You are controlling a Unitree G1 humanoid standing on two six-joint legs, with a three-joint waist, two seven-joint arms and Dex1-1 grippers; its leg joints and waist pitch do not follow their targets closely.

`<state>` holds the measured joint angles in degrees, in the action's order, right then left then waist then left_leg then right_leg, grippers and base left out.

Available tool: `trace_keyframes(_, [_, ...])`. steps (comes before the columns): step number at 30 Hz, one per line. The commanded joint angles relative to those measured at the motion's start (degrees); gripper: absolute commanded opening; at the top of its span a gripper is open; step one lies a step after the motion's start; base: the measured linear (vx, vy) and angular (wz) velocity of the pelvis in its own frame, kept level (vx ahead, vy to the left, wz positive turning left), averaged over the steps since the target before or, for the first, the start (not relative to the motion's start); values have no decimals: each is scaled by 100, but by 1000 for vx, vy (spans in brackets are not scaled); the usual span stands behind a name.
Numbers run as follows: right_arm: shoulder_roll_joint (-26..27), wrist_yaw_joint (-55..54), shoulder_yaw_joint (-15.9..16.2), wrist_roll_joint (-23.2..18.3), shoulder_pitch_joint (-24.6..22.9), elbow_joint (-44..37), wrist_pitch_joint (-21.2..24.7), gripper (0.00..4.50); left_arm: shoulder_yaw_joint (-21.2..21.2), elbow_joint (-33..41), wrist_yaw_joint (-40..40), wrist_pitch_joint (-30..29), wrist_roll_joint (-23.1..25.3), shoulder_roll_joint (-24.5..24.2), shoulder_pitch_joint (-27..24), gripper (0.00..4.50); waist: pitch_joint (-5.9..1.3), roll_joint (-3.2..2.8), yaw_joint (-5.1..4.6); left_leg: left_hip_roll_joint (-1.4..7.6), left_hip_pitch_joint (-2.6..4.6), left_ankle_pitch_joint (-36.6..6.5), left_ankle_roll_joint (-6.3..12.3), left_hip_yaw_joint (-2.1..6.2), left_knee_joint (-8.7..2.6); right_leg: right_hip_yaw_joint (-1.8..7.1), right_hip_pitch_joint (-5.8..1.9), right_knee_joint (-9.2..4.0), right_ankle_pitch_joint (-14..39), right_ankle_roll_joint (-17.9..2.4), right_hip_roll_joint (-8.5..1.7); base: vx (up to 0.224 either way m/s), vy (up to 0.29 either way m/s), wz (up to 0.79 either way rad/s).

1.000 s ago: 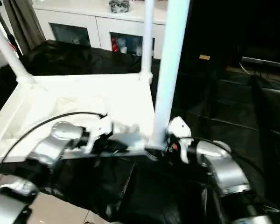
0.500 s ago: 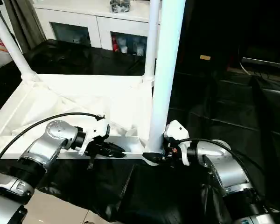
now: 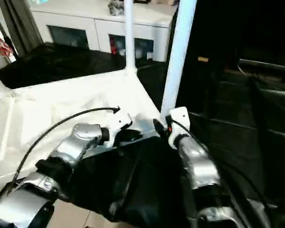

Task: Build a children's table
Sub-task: Rotate leg to tighten

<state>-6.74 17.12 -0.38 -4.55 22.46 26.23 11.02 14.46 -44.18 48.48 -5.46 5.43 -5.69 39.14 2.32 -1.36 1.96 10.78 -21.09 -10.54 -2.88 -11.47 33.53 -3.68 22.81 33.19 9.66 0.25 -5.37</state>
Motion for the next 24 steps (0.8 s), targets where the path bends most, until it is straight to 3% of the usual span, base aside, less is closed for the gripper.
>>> trace_keyframes(1, [413,502,477,-67,-73,-13,9,343,92,157,-143,127,-25,237,16,0,-314,58,10,211,62,-1616,153,137,-442,212,-211,-447,1900,-1056,-303,0,0,0])
trace_keyframes(6, [396,625,450,-69,-73,-46,-57,385,123,189,126,320,-17,151,-57,0,-314,56,4,216,56,-1618,191,134,-443,214,-219,-436,1815,-1108,-308,0,0,0])
trace_keyframes(8, [127,855,603,-27,-121,-178,-33,409,191,332,430,492,-67,-15,-156,0,-311,53,8,226,64,-1622,186,137,-449,214,-217,-436,1799,-1121,-311,0,0,0])
trace_keyframes(9, [127,855,603,-27,-121,-178,-33,409,191,332,430,492,-67,-15,-156,0,-312,56,11,228,60,-1629,192,140,-450,210,-228,-430,1790,-1125,-309,0,0,0])
trace_keyframes(11, [-499,1785,857,-105,-305,-623,28,409,284,632,1142,557,-244,-343,-348,0,-307,52,21,230,41,-1584,263,132,-445,218,-250,-429,1725,-1108,-309,0,0,0])
trace_keyframes(13, [-628,2012,903,-139,-353,-720,34,409,308,676,1266,581,-262,-407,-379,0,-324,63,34,235,50,-1516,330,125,-432,226,-256,-412,1621,-1125,-314,0,0,0])
trace_keyframes(14, [-810,2349,942,-197,-414,-835,46,409,332,719,1414,606,-262,-498,-408,0,-331,41,43,246,65,-1380,368,110,-419,232,-229,-387,1378,-1246,-312,0,0,0])
trace_keyframes(16, [-810,2349,942,-197,-414,-835,46,409,332,719,1414,606,-262,-498,-408,0,-337,42,47,244,47,-1253,395,108,-410,225,-247,-356,1193,-1324,-304,0,0,0])
trace_keyframes(17, [-1323,3228,1030,-343,-537,-1080,87,394,370,789,1873,674,-297,-746,-454,0,-333,29,47,240,46,-1273,405,113,-412,214,-266,-359,1169,-1347,-290,0,0,0])
trace_keyframes(20, [-1571,3610,1051,-379,-543,-1140,88,373,396,831,2168,700,-337,-886,-465,0,-335,38,80,263,48,-1201,484,96,-400,208,-265,-325,967,-1452,-286,0,0,0])
trace_keyframes(24, [-1979,4184,1242,-412,-557,-1297,154,340,458,935,2547,700,-384,-1124,-487,0,-319,53,113,277,66,-1325,438,89,-404,215,-258,-342,1296,-1425,-300,0,0,0])
